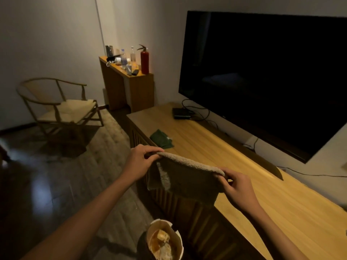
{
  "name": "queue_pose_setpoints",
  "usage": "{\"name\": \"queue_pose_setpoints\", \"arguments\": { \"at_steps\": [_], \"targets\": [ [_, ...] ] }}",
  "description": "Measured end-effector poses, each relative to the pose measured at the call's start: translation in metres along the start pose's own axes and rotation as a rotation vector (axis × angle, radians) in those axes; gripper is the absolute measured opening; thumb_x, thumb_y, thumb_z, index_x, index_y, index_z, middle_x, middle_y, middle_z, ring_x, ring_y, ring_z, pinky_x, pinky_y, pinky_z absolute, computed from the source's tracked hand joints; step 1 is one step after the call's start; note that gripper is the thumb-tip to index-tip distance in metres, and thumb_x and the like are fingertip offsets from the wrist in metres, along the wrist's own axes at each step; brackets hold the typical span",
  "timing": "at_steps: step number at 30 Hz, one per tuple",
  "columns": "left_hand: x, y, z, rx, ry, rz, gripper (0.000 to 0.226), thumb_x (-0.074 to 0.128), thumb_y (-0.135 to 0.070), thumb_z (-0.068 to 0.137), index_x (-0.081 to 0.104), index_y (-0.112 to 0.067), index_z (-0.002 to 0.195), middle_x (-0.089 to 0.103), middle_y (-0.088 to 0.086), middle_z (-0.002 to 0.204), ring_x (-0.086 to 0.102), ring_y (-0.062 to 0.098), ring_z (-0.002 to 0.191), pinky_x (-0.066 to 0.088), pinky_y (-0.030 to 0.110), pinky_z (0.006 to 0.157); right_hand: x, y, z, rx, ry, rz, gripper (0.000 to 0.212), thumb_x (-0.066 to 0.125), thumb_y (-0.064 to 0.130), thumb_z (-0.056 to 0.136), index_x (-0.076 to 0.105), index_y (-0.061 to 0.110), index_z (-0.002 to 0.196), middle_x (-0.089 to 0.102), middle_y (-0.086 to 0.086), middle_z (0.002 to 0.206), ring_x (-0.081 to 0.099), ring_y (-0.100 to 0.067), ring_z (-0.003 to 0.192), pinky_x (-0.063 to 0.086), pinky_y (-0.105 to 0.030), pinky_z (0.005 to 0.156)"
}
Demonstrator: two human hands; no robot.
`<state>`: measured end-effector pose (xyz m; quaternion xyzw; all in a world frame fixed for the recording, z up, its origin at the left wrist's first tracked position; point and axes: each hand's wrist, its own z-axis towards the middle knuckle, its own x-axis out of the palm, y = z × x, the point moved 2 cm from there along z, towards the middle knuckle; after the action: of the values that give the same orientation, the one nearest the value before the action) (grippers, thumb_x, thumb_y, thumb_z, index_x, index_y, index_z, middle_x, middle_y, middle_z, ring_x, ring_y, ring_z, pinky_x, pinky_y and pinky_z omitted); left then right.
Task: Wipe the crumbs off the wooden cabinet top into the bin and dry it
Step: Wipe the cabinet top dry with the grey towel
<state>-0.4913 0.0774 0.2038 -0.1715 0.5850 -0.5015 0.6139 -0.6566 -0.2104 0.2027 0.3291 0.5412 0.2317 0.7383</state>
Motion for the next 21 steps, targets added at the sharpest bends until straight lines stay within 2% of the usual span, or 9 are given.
{"name": "queue_pose_setpoints", "arguments": {
  "at_steps": [4,7,10,13,17,21],
  "targets": [
    [-0.011,0.012,0.068,-0.004,-0.003,0.057,0.028,0.072,-0.027,0.089,0.068,-0.052,0.099,0.067,-0.010,0.103,0.061,0.008,0.096,0.056,0.029,0.080,0.010,-0.002,0.066,0.001,-0.065,-0.011,0.029,0.062,0.016,0.099,0.069,0.028,0.125,0.069,0.020,0.105,0.064,0.000,0.098,0.060,-0.027,0.077],
    [-0.017,0.016,0.116,0.010,-0.014,0.064,0.025,0.073,-0.026,0.087,0.070,-0.046,0.102,0.069,-0.021,0.100,0.061,-0.003,0.093,0.054,0.019,0.073,0.021,-0.001,0.109,-0.003,-0.101,0.019,0.030,0.061,0.018,0.099,0.063,0.039,0.120,0.062,0.031,0.103,0.061,0.004,0.097,0.058,-0.023,0.074],
    [-0.015,0.027,0.157,0.007,-0.039,0.064,0.027,0.074,-0.026,0.086,0.068,-0.050,0.096,0.068,-0.025,0.095,0.060,-0.010,0.090,0.048,0.012,0.064,0.030,-0.009,0.149,0.000,-0.126,-0.005,0.029,0.063,0.022,0.098,0.059,0.046,0.115,0.057,0.037,0.101,0.057,0.011,0.094,0.051,-0.013,0.068],
    [-0.007,0.045,0.189,-0.031,-0.047,0.049,0.030,0.074,-0.024,0.086,0.066,-0.052,0.091,0.067,-0.025,0.094,0.061,-0.010,0.088,0.051,0.012,0.067,0.042,-0.022,0.183,0.004,-0.119,-0.064,0.030,0.065,0.021,0.096,0.062,0.042,0.118,0.059,0.030,0.101,0.056,0.010,0.093,0.047,-0.014,0.069],
    [0.007,0.064,0.224,-0.067,-0.015,0.023,0.032,0.072,-0.020,0.089,0.064,-0.051,0.090,0.066,-0.024,0.096,0.061,-0.010,0.093,0.051,0.011,0.069,0.056,-0.035,0.216,0.065,-0.090,-0.134,0.030,0.065,0.020,0.097,0.069,0.033,0.123,0.062,0.022,0.101,0.055,0.000,0.094,0.052,-0.029,0.081],
    [0.021,0.086,0.259,-0.108,0.031,0.000,0.029,0.070,-0.016,0.091,0.067,-0.045,0.094,0.067,-0.020,0.100,0.063,0.001,0.096,0.057,0.022,0.077,0.066,-0.047,0.244,0.086,-0.043,-0.249,0.029,0.065,0.025,0.097,0.069,0.036,0.123,0.064,0.022,0.098,0.054,0.002,0.090,0.046,-0.020,0.076]
  ]
}}
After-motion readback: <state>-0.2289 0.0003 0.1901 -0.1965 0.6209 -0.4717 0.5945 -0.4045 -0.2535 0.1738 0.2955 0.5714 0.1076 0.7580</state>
